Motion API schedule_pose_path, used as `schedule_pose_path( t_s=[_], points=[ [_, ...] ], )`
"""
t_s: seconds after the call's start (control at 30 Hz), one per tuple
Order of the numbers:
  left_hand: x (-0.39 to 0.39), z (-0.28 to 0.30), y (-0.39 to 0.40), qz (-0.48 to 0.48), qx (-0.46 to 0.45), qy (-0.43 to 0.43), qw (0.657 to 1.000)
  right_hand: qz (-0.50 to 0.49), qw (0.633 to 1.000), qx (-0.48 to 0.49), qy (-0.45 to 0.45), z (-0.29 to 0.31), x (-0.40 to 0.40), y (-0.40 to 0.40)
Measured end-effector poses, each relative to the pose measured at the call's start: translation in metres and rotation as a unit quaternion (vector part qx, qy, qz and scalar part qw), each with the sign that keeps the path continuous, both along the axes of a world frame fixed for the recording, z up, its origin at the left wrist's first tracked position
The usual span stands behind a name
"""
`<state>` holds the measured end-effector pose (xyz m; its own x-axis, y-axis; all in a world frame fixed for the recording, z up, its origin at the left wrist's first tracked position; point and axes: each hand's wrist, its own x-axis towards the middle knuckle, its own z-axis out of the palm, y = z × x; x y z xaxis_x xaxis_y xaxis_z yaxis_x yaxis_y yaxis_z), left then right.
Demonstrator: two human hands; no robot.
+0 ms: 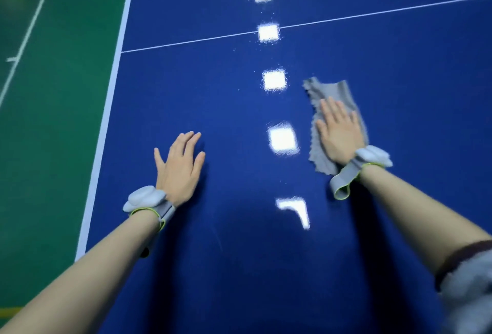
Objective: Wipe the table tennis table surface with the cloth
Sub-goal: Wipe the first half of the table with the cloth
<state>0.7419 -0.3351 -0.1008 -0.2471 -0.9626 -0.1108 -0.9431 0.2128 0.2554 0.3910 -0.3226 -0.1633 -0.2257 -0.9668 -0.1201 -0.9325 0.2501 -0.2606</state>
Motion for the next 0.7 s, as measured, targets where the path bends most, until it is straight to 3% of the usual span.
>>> schedule_pose_path(
  t_s=[0.2,0.3,0.43,0.53,0.7],
  points=[
    [-0.006,-0.012,-0.032,0.008,0.015,0.002,1.000,-0.234,0.972,0.002,0.004,0.002,-0.104,0.021],
    [-0.013,-0.023,-0.054,0.014,0.013,0.027,0.999,-0.297,0.955,0.000,0.014,-0.001,-0.126,0.029],
    [-0.021,-0.030,-0.086,0.007,-0.013,0.052,0.999,-0.330,0.943,-0.022,0.034,-0.006,-0.115,0.009],
    [-0.025,-0.031,-0.110,0.001,-0.038,0.062,0.997,-0.307,0.951,-0.017,0.038,-0.005,-0.100,-0.015],
    [-0.013,-0.029,-0.125,0.070,-0.055,0.092,0.992,-0.225,0.974,-0.022,0.014,-0.005,-0.021,-0.094]
  ],
)
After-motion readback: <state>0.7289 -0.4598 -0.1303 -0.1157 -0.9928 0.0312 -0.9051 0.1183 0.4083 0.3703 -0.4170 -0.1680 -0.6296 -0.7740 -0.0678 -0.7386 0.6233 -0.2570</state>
